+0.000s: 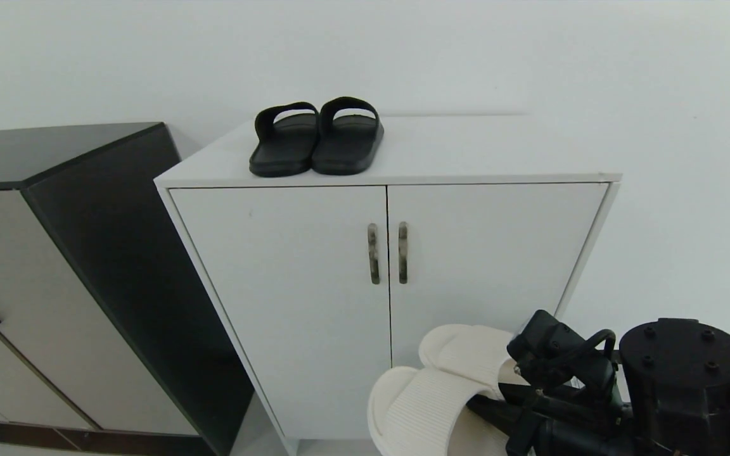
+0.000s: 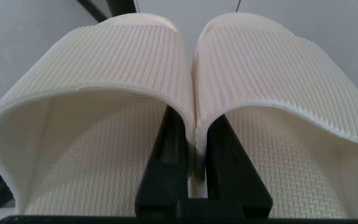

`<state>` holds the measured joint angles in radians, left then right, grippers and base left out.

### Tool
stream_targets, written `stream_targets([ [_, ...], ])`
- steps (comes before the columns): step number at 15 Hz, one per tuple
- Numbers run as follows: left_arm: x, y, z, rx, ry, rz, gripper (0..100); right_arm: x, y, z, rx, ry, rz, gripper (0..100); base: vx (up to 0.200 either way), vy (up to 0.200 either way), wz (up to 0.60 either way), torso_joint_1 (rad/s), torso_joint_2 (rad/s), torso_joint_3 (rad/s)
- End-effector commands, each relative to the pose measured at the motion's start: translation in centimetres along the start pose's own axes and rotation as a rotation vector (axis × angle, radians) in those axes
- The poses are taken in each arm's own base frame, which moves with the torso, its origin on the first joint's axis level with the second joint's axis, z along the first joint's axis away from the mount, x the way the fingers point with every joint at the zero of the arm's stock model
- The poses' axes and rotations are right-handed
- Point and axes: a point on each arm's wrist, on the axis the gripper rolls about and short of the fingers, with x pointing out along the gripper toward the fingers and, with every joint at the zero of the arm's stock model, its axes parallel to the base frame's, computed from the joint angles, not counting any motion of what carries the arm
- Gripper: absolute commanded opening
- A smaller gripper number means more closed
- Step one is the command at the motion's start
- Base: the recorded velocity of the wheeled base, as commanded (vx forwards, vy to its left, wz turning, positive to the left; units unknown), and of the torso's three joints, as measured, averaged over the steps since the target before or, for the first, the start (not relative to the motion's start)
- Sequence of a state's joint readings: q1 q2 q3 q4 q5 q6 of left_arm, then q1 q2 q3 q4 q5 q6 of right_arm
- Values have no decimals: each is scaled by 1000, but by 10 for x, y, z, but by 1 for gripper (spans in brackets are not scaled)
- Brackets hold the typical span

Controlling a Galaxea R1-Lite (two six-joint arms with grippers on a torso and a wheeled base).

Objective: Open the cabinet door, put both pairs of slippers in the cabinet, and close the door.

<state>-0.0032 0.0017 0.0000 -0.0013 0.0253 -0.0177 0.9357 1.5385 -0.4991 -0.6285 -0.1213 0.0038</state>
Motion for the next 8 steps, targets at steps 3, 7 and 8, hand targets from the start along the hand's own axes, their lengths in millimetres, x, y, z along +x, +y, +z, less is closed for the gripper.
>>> stream_targets([
  [3, 0, 0, 0, 1, 1, -1, 100, 4, 5, -3, -9, 18, 15, 0, 0, 0, 0, -106, 461, 338],
  [7, 0, 0, 0, 4, 3, -2, 100, 9, 7, -9, -18, 48, 20, 0, 0, 0, 0, -74, 449, 371],
  [8, 0, 0, 0, 4, -1, 9, 100, 8, 7, -7, -15, 39, 22, 0, 0, 0, 0, -36, 442, 393],
])
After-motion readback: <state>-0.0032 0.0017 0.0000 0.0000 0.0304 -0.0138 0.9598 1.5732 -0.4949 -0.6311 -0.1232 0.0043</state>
